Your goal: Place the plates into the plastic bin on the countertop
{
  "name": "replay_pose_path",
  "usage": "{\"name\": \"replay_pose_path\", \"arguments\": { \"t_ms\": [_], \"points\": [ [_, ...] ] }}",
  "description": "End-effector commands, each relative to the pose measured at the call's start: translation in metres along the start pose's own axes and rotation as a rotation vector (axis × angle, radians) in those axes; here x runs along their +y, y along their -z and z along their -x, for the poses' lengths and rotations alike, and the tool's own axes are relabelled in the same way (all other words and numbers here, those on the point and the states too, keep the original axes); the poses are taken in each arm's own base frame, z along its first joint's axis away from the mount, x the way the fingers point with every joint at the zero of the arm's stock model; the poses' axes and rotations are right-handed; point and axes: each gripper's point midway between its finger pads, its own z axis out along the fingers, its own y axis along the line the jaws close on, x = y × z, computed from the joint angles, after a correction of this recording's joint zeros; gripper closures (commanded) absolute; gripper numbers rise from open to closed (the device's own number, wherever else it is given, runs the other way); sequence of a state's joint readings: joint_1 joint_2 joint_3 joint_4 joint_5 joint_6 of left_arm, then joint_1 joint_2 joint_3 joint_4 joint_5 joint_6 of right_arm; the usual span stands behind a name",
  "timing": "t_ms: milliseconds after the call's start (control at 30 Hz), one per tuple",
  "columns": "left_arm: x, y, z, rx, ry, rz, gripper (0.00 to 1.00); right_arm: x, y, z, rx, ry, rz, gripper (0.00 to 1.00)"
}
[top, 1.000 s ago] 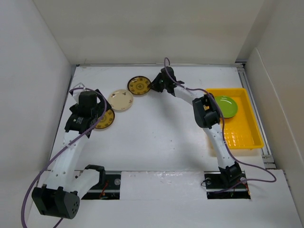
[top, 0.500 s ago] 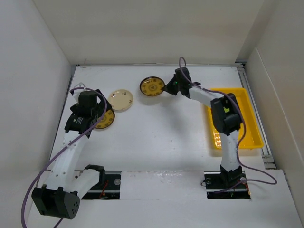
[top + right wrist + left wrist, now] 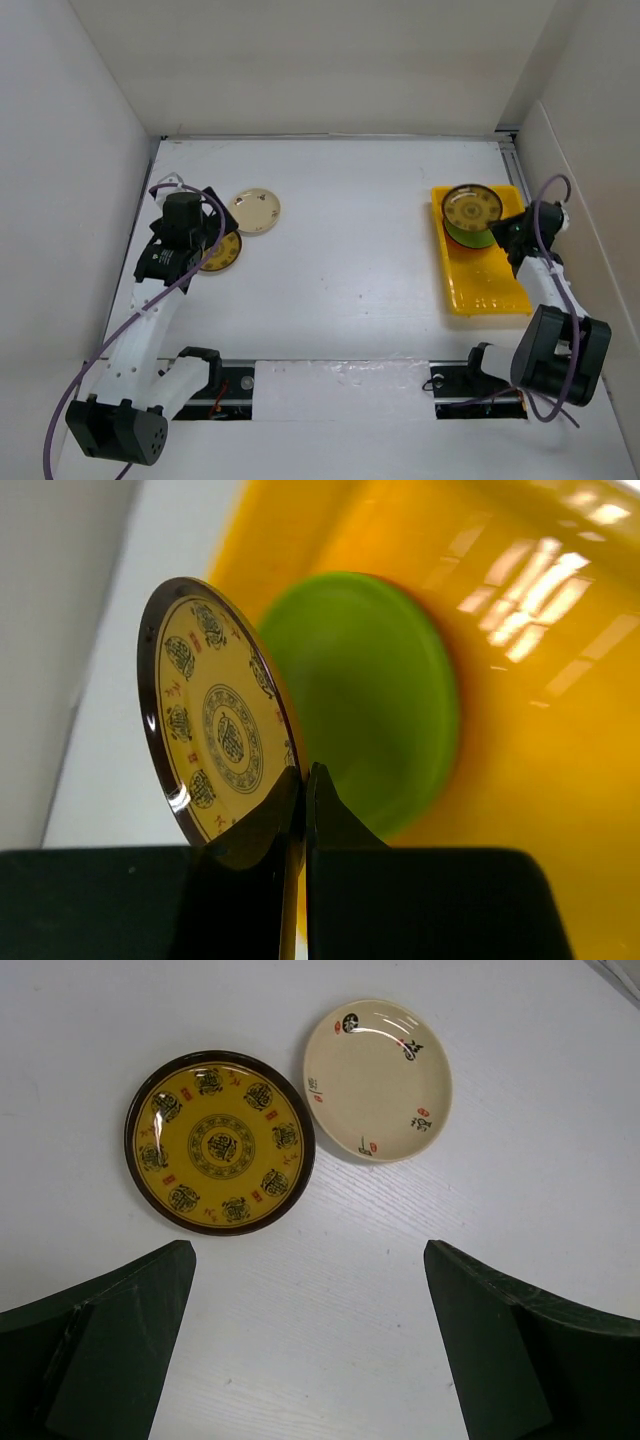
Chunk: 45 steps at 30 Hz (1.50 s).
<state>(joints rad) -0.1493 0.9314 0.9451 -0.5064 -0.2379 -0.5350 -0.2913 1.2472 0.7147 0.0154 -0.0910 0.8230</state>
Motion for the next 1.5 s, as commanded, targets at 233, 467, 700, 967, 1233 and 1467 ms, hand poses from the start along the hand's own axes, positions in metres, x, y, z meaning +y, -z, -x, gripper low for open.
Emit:
{"name": "replay_pose_path", "arguments": {
  "t_ms": [233,467,700,967,1233,1467],
  "points": [
    [-0.009,0.009,0.014,-0.047,-0.002,-0.053,0.00,-0.033,0.007,0.023,0.001,0.038,-0.011,0.98],
    [-0.009,0.009,0.014,-0.047,-0.002,-0.053,0.00,-0.032,0.023,0.027,-0.010,0.067,-0.036,0.16],
    [-0.009,0.007,0.012,-0.039,-0.004,-0.048,0.00,0.102,0.085,-0.014,-0.011,0.272,0.323,0.00],
    [0.003,-0.003,0.011,-0.035,0.009,0.040,0.00,0.217,0.053,-0.246,0.514,0.507,0.595,0.03],
    [0.006,-0.004,0.014,-0.046,0.024,0.071,0.00,0.284,0.015,-0.389,0.741,0.459,0.671,0.08],
    [0.008,-0.006,0.014,-0.045,0.021,0.083,0.00,0.289,-0.027,-0.454,0.872,0.401,0.661,0.21]
  ]
}}
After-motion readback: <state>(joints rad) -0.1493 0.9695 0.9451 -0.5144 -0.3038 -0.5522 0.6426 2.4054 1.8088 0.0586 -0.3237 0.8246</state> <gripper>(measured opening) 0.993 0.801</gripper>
